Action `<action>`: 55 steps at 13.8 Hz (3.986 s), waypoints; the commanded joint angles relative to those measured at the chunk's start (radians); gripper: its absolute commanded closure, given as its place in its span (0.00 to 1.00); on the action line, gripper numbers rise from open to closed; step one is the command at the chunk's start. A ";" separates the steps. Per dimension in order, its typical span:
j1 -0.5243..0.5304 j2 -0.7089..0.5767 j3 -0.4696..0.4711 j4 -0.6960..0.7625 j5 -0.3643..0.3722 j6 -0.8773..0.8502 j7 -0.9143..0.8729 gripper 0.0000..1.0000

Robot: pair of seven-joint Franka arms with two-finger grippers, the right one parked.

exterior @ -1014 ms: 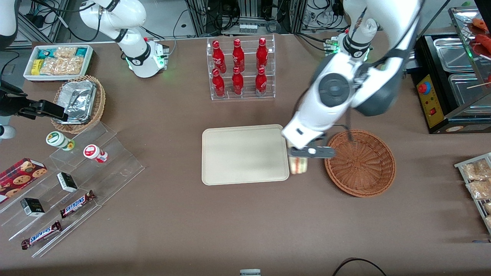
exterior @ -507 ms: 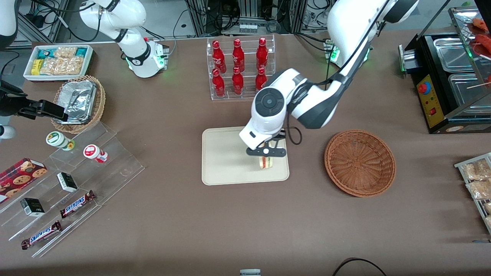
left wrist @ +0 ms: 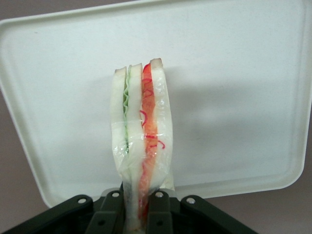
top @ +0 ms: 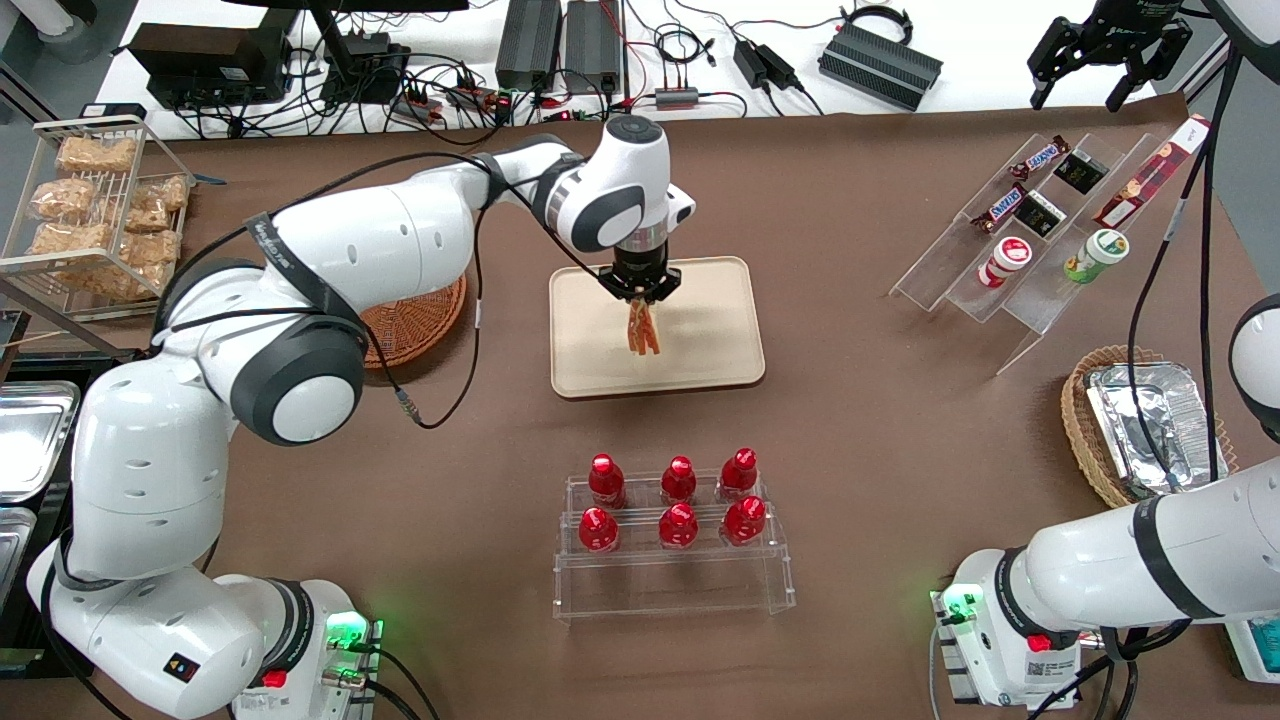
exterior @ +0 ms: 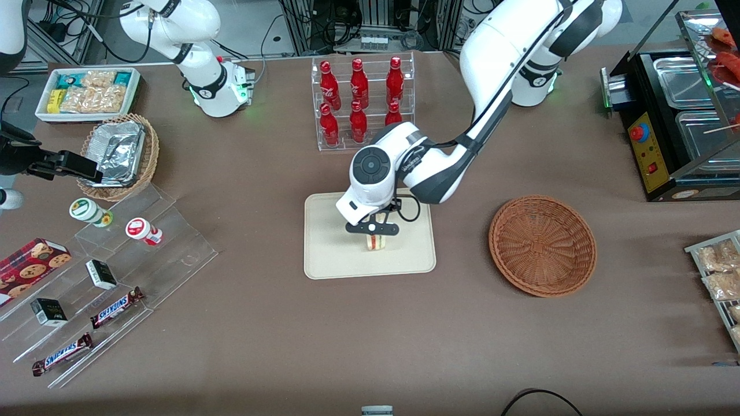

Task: Place sandwich from basket to tray

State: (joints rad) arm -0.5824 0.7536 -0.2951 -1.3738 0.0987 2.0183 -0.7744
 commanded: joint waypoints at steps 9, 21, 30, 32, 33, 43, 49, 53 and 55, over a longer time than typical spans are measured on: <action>-0.042 0.087 0.013 0.041 0.085 0.060 -0.086 0.02; 0.048 -0.209 0.016 0.027 0.104 -0.168 -0.126 0.00; 0.317 -0.470 0.011 -0.073 0.090 -0.352 0.114 0.00; 0.404 -0.517 0.013 -0.091 0.049 -0.377 0.229 0.00; 0.439 -0.533 0.011 -0.093 0.032 -0.394 0.284 0.00; 0.609 -0.665 0.085 -0.163 -0.048 -0.463 0.615 0.00; 0.497 -0.682 0.269 -0.136 -0.068 -0.467 0.664 0.00; 0.497 -0.669 0.291 -0.102 -0.067 -0.469 0.678 0.00; 0.497 -0.678 0.289 -0.100 -0.067 -0.478 0.690 0.00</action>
State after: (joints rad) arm -0.0727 0.0877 -0.0177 -1.4857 0.0443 1.5559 -0.1077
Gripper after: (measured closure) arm 0.000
